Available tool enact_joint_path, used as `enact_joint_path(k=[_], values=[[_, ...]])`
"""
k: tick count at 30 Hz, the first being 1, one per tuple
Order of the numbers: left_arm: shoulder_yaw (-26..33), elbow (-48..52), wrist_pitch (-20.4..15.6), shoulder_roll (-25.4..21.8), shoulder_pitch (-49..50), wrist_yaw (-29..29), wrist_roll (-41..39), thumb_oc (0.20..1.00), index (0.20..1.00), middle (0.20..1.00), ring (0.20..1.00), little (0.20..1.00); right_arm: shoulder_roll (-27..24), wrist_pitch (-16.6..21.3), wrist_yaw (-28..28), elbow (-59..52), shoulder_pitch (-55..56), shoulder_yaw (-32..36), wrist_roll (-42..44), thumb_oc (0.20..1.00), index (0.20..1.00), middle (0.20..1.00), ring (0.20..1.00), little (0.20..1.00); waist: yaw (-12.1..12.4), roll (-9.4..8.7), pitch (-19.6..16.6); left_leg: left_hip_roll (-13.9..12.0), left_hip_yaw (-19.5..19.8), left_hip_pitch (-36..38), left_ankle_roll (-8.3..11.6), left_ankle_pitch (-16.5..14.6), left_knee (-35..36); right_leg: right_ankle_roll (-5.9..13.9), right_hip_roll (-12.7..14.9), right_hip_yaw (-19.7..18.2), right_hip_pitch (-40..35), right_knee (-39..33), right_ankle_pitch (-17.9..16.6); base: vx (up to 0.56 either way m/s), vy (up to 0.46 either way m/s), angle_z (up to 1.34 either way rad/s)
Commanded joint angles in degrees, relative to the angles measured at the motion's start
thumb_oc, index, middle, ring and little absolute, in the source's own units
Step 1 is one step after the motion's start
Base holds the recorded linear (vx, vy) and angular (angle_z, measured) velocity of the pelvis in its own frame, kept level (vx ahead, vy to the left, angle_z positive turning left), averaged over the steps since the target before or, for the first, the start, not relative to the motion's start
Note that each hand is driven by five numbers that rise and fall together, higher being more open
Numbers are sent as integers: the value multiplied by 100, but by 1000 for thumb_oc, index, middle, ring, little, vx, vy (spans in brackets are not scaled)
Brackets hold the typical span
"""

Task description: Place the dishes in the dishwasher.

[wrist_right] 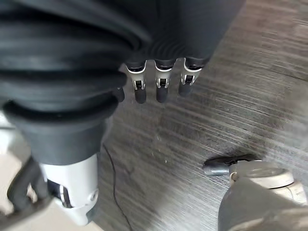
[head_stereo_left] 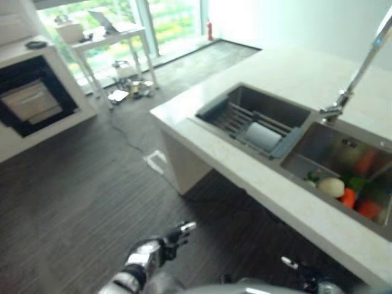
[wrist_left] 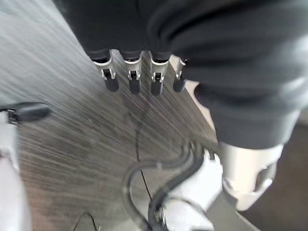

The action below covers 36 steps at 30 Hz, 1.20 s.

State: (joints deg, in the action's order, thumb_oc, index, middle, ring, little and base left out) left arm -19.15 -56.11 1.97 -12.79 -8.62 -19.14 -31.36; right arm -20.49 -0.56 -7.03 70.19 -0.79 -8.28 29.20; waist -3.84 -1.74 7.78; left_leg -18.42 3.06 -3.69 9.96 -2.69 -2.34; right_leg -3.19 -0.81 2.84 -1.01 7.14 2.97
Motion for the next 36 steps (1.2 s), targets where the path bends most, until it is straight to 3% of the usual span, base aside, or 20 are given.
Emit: enact_joint_path(k=[1, 3, 5, 6, 7, 8, 9, 11, 18, 23, 28, 31, 32, 36], values=[[-78, 445, -273, -165, 11, -222, 172, 1000, 1000, 1000, 1000, 1000, 167, 219, 100, -327, -119, -131, 130, 1000, 1000, 1000, 1000, 1000, 85, 101, 106, 997, -601, 765, -525, 203, 173, 1094, 949, 342, 449, 97, -230, -85, 390, -104], [-272, 624, -206, -294, -58, -224, 302, 1000, 1000, 1000, 1000, 1000, 211, 268, 90, -375, -138, -40, 366, 1000, 1000, 1000, 1000, 1000, 65, 50, 180, 1270, -642, 756, -659, 23, 116, 1371, 1237, 330, 535, -88, -570, -78, 338, -27], [-300, 737, -111, -424, -81, -116, 251, 1000, 1000, 1000, 1000, 1000, 226, 242, 15, -362, -219, 2, 256, 1000, 1000, 1000, 1000, 1000, 110, 4, 187, 1484, -720, 845, -812, -153, 145, 1461, 1368, 361, 555, -289, -811, -82, 204, -37], [-224, 866, -26, -579, -19, -12, 148, 1000, 1000, 1000, 1000, 1000, 299, 215, -26, -343, -277, -24, 293, 1000, 1000, 1000, 1000, 1000, 219, 83, 177, 1425, -868, 816, -920, -99, 188, 1354, 1213, 571, 654, 492, -453, -163, 105, -61], [-178, 919, -20, -631, 18, 7, 136, 1000, 1000, 1000, 1000, 1000, 322, 241, -73, -323, -291, -55, 300, 1000, 1000, 1000, 1000, 1000, 291, 130, 154, 1362, -943, 738, -966, -23, 186, 1247, 1118, 687, 557, 673, -145, -165, 32, -92], [-178, 945, -22, -658, 34, 12, 131, 1000, 1000, 1000, 1000, 1000, 333, 267, -83, -304, -293, -76, 314, 1000, 1000, 1000, 1000, 1000, 333, 106, 132, 1378, -980, 671, -979, -5, 152, 1230, 1092, 728, 432, 549, -110, -94, -127, -49], [-198, 984, -20, -683, 61, 31, 193, 1000, 1000, 1000, 1000, 1000, 392, 287, -10, -276, -267, -132, 368, 1000, 1000, 1000, 1000, 1000, 464, 15, 71, 1431, -1079, 418, -955, 57, 16, 1219, 1078, 886, 54, 4, -191, -48, -158, -67], [-122, 900, 35, -656, 45, 91, 72, 1000, 1000, 1000, 1000, 1000, 454, 128, 121, -268, -260, -165, 402, 1000, 1000, 1000, 1000, 1000, 480, -26, 49, 1386, -1129, 428, -879, 108, 16, 1190, 1027, 880, -2, -322, -312, -17, -126, -34], [53, 505, -170, -505, 225, 111, 324, 1000, 1000, 1000, 1000, 1000, 354, 151, 111, -37, -159, 85, 297, 1000, 1000, 1000, 1000, 1000, 388, 45, -132, 1390, -1317, 800, -780, 84, 300, 1133, 913, 911, -364, -1011, -492, 39, -17, -15], [298, 287, -231, -545, 305, 168, 209, 1000, 1000, 1000, 1000, 1000, 331, 234, 89, 0, -118, 101, 230, 1000, 1000, 1000, 1000, 1000, 330, 86, -170, 1340, -1356, 919, -764, 14, 250, 1056, 832, 824, -410, -967, -408, 69, -105, -12], [381, 291, -154, -449, 251, 286, -1, 1000, 1000, 1000, 1000, 1000, 241, 172, 52, -82, -169, 59, 301, 1000, 1000, 1000, 1000, 1000, 290, 71, -13, 1183, -1035, 650, -652, -66, -501, 736, 555, 579, -372, -625, -138, 16, -216, -2], [501, 265, -229, -395, 335, 228, -85, 1000, 1000, 1000, 1000, 1000, 242, 197, 106, -109, -136, 59, 202, 1000, 1000, 1000, 1000, 1000, 302, -25, 34, 1386, -812, 406, -759, -168, -1326, 625, 541, 469, -325, -487, -133, 69, -113, 11], [608, 236, -330, -334, 410, 188, -47, 1000, 1000, 1000, 1000, 1000, 222, 170, 118, -137, -143, 13, 95, 1000, 1000, 1000, 1000, 1000, 459, 0, 118, 1924, -228, 211, -915, -286, -1607, 642, 504, 324, -324, -420, -144, 102, -15, 5], [549, 199, -524, -315, 563, 102, -80, 1000, 1000, 1000, 1000, 1000, 111, 101, 5, -92, -217, -16, -18, 1000, 1000, 1000, 1000, 1000, 539, 169, 182, 2223, -119, 213, -1000, -319, -1450, 597, 401, 264, -274, -139, 30, 116, 86, -54]])
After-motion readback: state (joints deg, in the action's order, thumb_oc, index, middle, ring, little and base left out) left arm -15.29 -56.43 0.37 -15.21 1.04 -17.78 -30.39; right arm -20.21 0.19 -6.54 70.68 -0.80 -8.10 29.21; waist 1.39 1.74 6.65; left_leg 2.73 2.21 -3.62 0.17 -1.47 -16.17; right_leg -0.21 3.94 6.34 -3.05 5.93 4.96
